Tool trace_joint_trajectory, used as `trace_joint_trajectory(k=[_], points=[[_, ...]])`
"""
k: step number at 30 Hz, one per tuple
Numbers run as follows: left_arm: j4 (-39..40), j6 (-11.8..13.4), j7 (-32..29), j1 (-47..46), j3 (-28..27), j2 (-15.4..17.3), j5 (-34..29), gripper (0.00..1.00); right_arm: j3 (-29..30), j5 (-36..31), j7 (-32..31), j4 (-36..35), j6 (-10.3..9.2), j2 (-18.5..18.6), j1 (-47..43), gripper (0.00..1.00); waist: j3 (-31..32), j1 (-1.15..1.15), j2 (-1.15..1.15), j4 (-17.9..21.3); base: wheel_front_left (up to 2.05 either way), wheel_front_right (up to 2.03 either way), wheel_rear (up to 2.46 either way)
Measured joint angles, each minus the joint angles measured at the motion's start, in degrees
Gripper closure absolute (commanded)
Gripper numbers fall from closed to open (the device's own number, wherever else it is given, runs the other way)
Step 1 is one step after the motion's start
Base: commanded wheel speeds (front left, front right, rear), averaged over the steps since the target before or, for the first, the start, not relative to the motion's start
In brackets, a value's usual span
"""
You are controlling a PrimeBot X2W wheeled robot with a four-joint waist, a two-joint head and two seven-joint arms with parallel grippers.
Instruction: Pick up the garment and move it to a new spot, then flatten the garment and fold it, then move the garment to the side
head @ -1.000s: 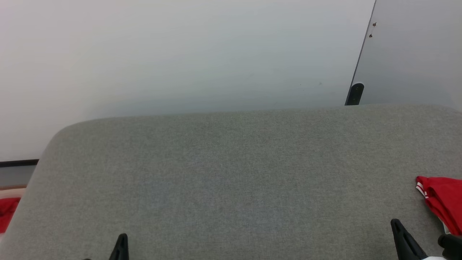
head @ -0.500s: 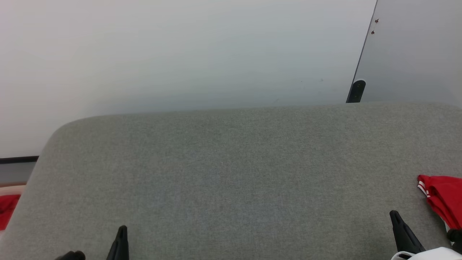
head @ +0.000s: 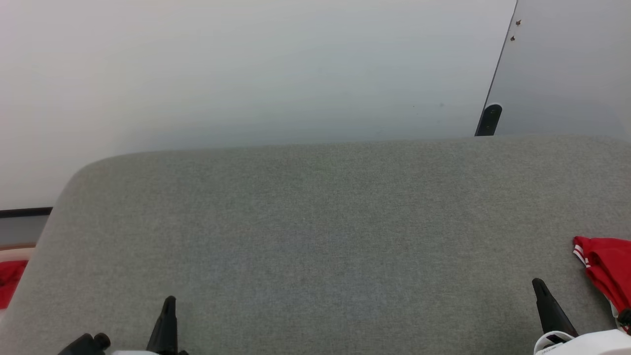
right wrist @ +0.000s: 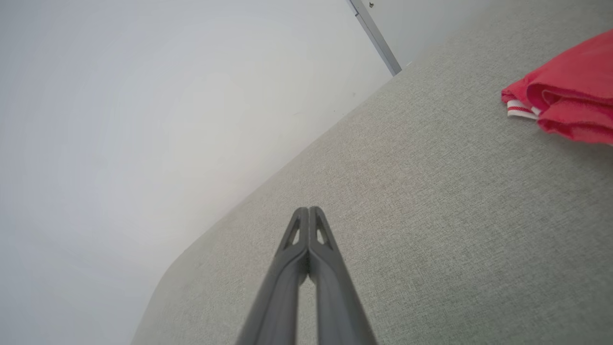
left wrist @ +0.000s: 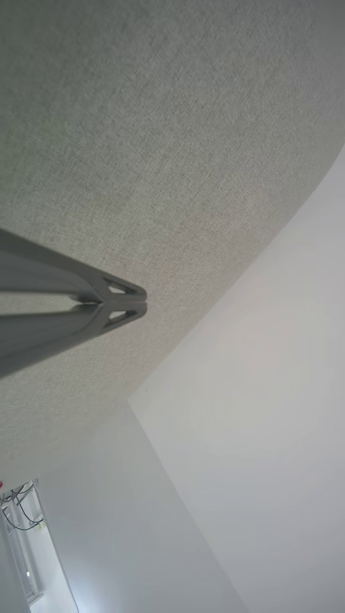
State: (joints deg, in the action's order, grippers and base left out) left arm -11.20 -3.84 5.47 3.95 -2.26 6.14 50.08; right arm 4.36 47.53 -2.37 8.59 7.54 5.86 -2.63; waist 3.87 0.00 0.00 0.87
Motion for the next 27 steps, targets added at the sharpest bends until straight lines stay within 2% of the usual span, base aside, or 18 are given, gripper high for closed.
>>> trace_joint_trajectory(k=[27], points=[[-1.0,-1.3,-4.7,-4.0,-1.7,-1.2,16.5,1.0,0.8,17.5,-1.7,2.1,-0.01,-1.1,3.3,1.0,-1.2,0.0,0.0,-0.3,0.0,0.0,0.0]])
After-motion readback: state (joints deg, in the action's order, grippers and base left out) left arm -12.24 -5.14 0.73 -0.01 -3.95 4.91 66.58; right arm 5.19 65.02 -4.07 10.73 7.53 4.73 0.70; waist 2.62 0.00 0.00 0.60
